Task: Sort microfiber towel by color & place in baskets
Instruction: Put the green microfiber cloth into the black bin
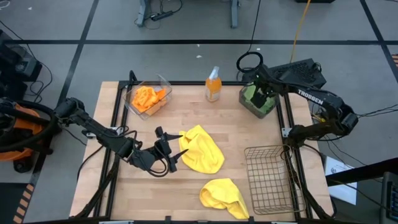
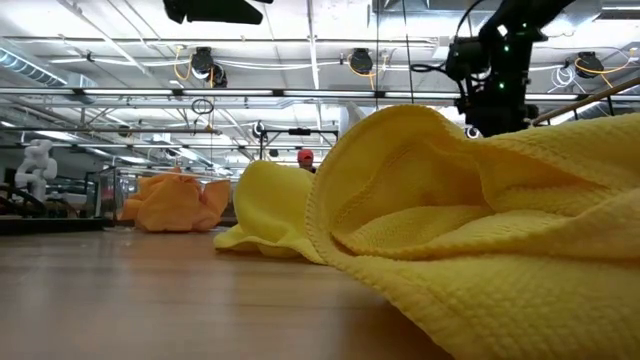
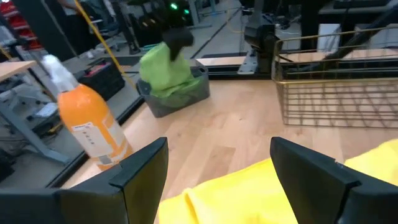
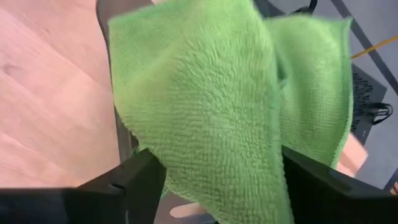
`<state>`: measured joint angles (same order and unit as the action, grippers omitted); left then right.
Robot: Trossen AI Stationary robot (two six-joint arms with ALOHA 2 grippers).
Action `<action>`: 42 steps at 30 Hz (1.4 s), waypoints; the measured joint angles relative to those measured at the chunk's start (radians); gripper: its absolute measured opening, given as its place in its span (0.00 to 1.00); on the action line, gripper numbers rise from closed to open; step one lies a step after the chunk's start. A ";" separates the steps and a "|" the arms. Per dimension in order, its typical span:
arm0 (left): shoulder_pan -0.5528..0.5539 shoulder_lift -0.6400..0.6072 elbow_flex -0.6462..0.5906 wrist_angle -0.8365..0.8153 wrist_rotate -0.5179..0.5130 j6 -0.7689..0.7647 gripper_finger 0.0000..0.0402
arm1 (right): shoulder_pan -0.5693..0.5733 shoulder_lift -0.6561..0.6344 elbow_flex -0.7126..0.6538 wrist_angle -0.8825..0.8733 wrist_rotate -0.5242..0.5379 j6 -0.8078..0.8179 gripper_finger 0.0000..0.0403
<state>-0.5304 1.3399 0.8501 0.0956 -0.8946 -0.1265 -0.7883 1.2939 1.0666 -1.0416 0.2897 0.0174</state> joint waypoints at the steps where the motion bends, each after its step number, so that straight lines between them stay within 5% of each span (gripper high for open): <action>1: 0.000 0.000 0.000 0.000 0.010 0.000 0.72 | 0.000 0.000 0.017 -0.011 0.000 -0.003 0.67; 9: 0.000 0.000 0.000 0.000 0.032 0.000 0.72 | 0.011 -0.025 0.121 -0.063 -0.008 -0.019 0.60; 23: 0.000 0.000 0.000 0.000 0.032 0.000 0.72 | 0.011 -0.042 0.040 0.060 -0.001 -0.050 0.02; 33: 0.000 0.000 0.000 0.000 0.032 0.000 0.72 | 0.017 -0.085 0.041 0.154 -0.002 -0.070 0.14; 42: 0.000 0.000 0.000 0.000 0.032 -0.024 0.72 | -0.037 0.096 -0.047 0.216 -0.004 -0.083 0.01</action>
<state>-0.5304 1.3399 0.8501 0.0952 -0.8623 -0.1501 -0.8252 1.3897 1.0193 -0.8260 0.2860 -0.0658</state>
